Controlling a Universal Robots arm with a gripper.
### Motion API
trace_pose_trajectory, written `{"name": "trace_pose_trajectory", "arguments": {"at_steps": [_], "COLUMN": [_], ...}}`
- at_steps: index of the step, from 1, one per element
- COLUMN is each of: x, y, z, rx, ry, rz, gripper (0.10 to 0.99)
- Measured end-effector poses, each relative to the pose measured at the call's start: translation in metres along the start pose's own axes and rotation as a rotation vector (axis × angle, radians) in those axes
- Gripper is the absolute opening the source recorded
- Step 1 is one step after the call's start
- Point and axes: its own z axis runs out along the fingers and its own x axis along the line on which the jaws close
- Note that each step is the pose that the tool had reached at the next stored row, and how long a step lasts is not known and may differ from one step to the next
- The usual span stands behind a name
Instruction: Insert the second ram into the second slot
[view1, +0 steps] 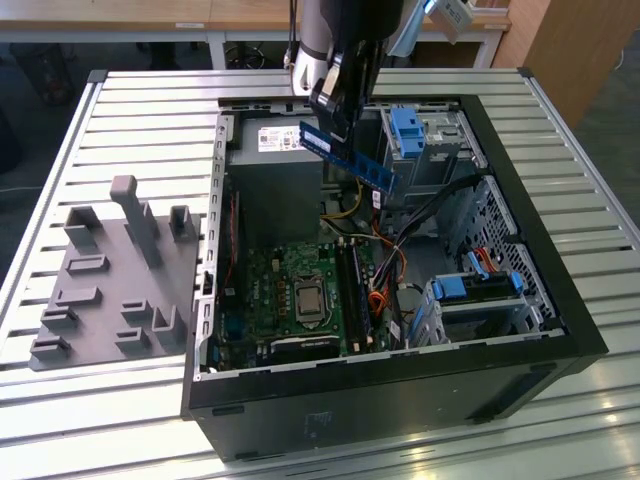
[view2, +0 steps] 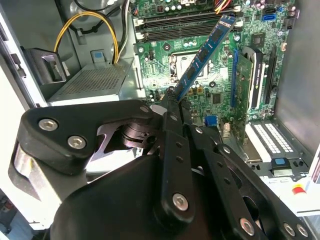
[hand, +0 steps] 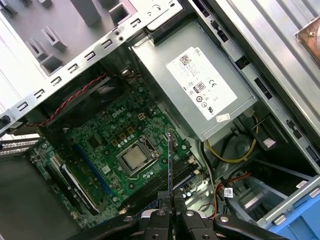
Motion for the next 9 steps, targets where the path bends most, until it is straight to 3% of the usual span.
{"name": "trace_pose_trajectory", "arguments": {"at_steps": [9], "x": [0.0000], "y": [0.0000], "z": [0.0000], "rx": [0.001], "ry": [-0.0006], "rz": [0.030], "gripper": [0.137]}}
